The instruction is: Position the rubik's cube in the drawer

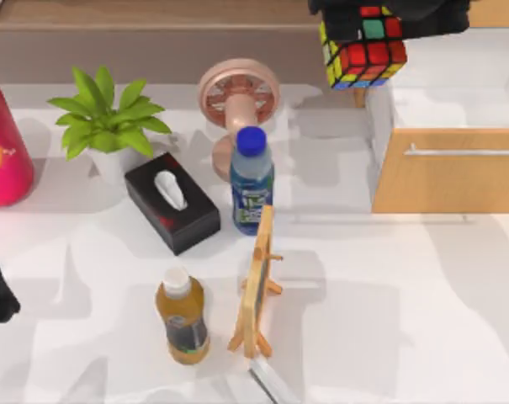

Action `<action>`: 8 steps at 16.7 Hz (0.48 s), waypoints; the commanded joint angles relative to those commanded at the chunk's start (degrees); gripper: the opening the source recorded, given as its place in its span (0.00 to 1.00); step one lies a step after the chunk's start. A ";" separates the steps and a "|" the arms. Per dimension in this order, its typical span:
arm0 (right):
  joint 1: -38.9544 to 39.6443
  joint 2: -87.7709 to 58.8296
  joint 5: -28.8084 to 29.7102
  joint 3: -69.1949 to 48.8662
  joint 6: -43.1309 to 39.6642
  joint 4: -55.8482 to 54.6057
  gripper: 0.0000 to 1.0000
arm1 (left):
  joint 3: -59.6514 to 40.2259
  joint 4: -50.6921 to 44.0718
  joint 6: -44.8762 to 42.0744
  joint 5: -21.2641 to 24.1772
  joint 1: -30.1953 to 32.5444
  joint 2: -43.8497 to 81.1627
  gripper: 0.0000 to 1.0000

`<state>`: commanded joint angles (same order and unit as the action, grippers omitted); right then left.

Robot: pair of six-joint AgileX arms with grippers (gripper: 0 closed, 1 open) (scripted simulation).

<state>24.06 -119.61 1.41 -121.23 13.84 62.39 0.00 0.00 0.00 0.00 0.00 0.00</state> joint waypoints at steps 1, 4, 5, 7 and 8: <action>-2.64 -0.99 -0.31 -1.75 -0.26 3.13 0.00 | 0.00 0.00 0.00 0.00 0.00 0.00 1.00; -9.71 -5.80 -0.58 -6.44 -1.60 10.45 0.00 | 0.00 0.00 0.00 0.00 0.00 0.00 1.00; -11.56 -7.90 -0.58 -7.68 -2.14 12.33 0.00 | 0.00 0.00 0.00 0.00 0.00 0.00 1.00; -14.25 -12.56 -0.65 -9.50 -3.22 15.34 0.00 | 0.00 0.00 0.00 0.00 0.00 0.00 1.00; -15.13 -14.84 -0.74 -10.10 -3.70 16.47 0.00 | 0.00 0.00 0.00 0.00 0.00 0.00 1.00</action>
<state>8.93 -134.46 0.67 -131.34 10.14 78.86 0.00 0.00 0.00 0.00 0.00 0.00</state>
